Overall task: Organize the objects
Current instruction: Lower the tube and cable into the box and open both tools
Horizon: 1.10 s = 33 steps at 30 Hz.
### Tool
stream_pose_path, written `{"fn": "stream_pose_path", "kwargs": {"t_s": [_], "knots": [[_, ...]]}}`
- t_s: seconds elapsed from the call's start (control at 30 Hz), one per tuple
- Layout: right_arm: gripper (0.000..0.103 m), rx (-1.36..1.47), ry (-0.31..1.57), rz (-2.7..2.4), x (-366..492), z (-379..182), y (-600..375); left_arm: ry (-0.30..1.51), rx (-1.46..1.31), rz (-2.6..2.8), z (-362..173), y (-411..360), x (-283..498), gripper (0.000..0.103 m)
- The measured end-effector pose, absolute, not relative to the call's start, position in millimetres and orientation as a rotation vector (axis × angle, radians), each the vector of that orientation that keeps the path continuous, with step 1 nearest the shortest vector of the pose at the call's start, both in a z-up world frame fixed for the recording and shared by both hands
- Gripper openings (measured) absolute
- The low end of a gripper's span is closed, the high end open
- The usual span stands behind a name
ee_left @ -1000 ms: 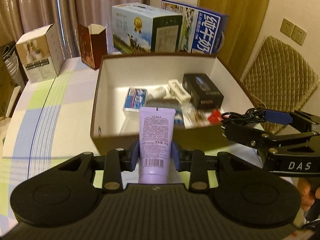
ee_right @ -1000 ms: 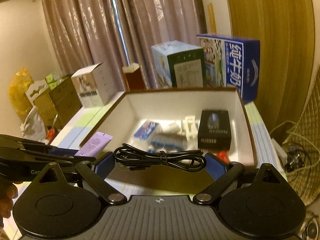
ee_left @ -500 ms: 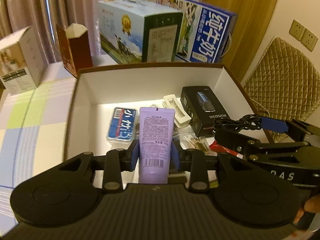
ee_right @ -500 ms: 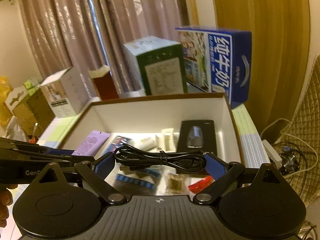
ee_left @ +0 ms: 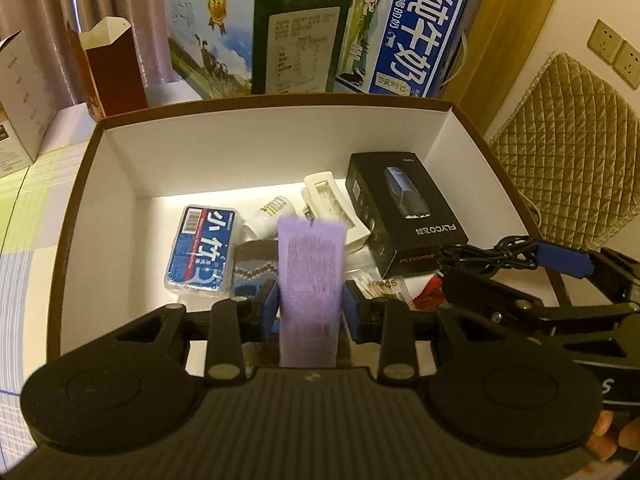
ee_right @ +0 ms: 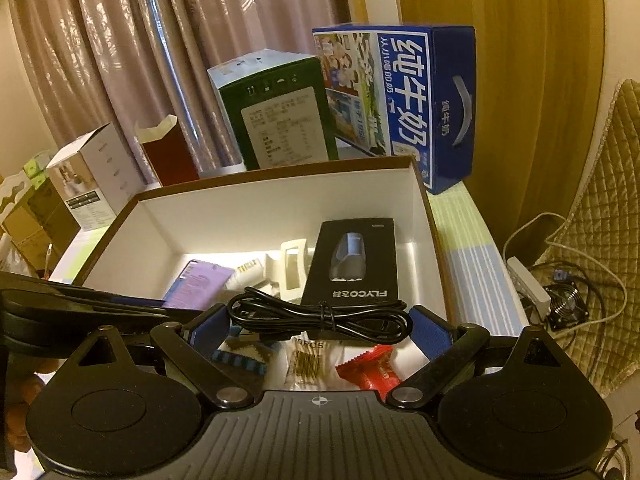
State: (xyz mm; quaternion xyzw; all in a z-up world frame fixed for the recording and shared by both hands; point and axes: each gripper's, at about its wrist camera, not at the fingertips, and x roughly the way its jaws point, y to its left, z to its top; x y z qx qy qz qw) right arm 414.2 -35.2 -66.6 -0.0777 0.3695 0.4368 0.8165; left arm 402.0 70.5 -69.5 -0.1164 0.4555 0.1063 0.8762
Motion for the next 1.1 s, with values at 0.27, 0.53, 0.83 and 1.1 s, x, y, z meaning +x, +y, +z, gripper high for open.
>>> {"fn": "stream_pose_path", "kwargs": {"t_s": [0.27, 0.53, 0.83, 1.1], "knots": [[0.093, -0.163, 0.790, 0.932, 417.5, -65.2, -36.4, 0.944, -0.227, 0.255, -65.4, 78.3, 399.7, 0.068], [0.093, -0.165, 0.783, 0.949, 416.5, -66.6, -25.4, 0.931, -0.208, 0.331, -59.4, 94.2, 384.7, 0.088], [0.100, -0.085, 0.783, 0.973, 419.2, -53.0, -27.1, 0.900, -0.210, 0.401, -45.9, 104.0, 355.7, 0.099], [0.101, -0.098, 0.789, 0.987, 399.2, -43.3, -58.7, 0.855, -0.161, 0.413, -29.0, 87.1, 325.7, 0.102]]}}
